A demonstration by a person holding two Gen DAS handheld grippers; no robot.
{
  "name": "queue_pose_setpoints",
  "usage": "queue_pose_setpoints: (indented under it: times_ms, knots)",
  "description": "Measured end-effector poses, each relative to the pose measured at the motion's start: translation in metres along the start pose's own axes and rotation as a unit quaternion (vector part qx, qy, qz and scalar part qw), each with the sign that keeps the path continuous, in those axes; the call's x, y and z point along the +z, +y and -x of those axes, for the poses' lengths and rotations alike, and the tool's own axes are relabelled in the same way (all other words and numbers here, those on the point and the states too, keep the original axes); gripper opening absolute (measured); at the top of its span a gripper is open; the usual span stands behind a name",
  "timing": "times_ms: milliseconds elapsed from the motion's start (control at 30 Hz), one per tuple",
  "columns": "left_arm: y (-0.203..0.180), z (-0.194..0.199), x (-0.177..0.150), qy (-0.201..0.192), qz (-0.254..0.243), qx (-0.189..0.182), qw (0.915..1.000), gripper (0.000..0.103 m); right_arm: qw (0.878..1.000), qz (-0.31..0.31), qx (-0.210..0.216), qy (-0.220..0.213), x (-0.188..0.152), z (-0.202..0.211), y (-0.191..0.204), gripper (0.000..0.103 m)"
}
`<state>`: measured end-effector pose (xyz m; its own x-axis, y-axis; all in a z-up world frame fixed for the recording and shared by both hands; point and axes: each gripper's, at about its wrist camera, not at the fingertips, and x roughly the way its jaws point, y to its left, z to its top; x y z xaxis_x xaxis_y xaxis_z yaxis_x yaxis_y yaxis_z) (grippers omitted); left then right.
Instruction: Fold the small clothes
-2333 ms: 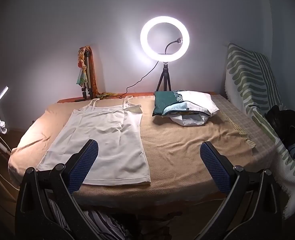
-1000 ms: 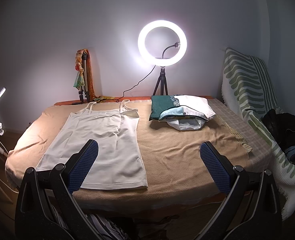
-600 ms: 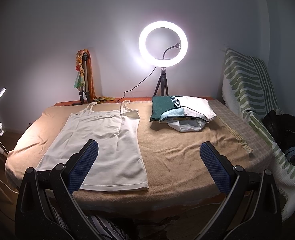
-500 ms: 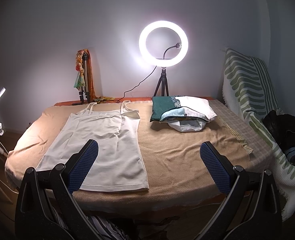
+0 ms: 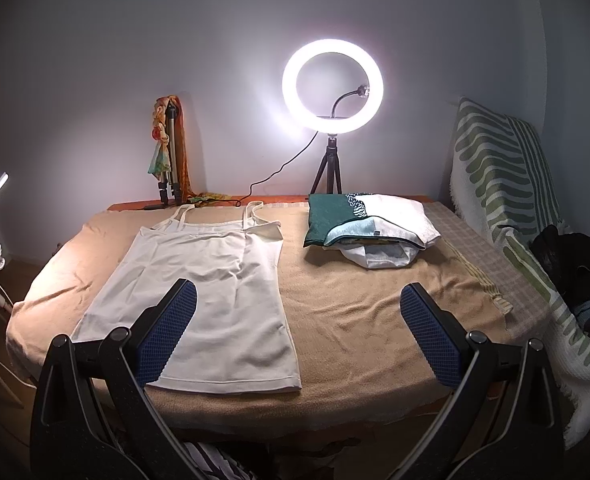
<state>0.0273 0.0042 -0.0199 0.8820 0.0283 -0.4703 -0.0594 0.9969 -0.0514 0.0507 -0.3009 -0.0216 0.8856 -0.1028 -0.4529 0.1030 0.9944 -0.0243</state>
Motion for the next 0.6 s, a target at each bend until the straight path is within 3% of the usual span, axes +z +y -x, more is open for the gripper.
queue_pose_setpoints:
  times_ms: [400,600]
  knots:
    - [0.015,-0.041,-0.005,0.021,0.017,-0.021,0.9994,0.103,1.000,0.009,0.012,0.000,0.014,-0.045,-0.003,0.103]
    - [0.030,-0.078,-0.018,0.066,0.027,-0.025,0.9972,0.102,0.998,0.031,0.060,-0.003,0.031,-0.085,0.001,0.103]
